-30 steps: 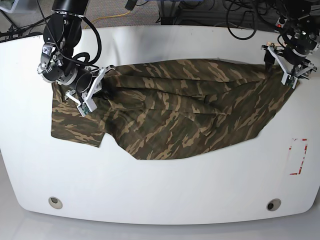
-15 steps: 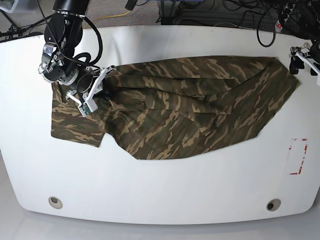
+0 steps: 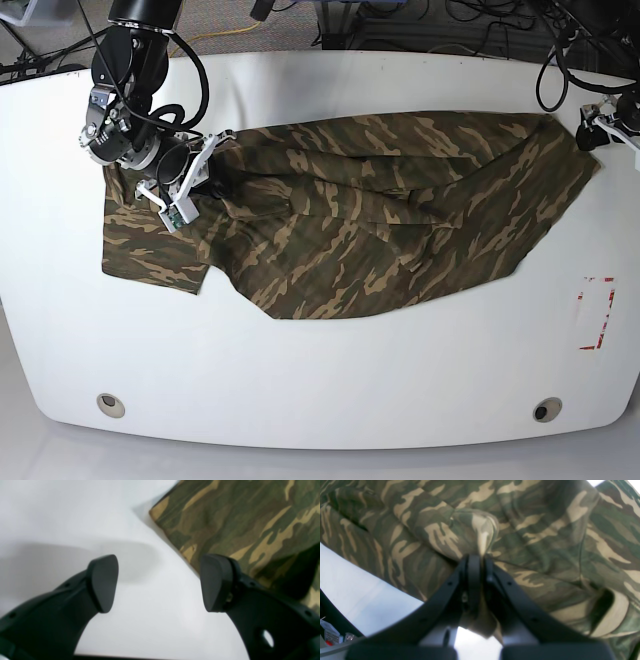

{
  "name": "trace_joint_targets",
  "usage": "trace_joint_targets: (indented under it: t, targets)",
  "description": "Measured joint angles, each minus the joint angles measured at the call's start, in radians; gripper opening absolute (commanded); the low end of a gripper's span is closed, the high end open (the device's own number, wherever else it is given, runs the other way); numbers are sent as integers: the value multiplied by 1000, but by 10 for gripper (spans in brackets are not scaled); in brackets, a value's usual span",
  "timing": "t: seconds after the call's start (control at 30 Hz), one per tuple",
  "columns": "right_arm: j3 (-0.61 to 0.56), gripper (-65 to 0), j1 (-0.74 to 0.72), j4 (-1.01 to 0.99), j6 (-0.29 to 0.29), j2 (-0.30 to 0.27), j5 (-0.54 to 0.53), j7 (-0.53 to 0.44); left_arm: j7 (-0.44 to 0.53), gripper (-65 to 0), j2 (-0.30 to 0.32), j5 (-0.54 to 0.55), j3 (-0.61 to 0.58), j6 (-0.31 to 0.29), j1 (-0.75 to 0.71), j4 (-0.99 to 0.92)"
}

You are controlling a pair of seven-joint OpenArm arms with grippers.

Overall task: Fold the T-shirt properly
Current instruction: 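Pull the hem corner outward with the left gripper to spread the shirt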

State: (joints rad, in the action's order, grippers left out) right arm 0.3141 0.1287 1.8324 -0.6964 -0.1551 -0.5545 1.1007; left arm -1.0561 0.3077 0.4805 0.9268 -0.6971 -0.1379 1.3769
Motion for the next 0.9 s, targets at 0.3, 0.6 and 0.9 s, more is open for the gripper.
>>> trace_joint_targets:
  t: [0.3, 0.6, 0.9]
  targets:
    - [0, -650, 0, 0, 0, 0, 0, 0, 23, -172, 0, 16, -108, 0, 28, -32]
    - [1, -650, -1, 0, 0, 2, 0, 0, 27, -172, -36, 11, -108, 0, 64, -32]
    - [3, -650, 0, 0, 0, 3, 0, 0, 57, -181, -32, 45, -104, -4, 132, -152]
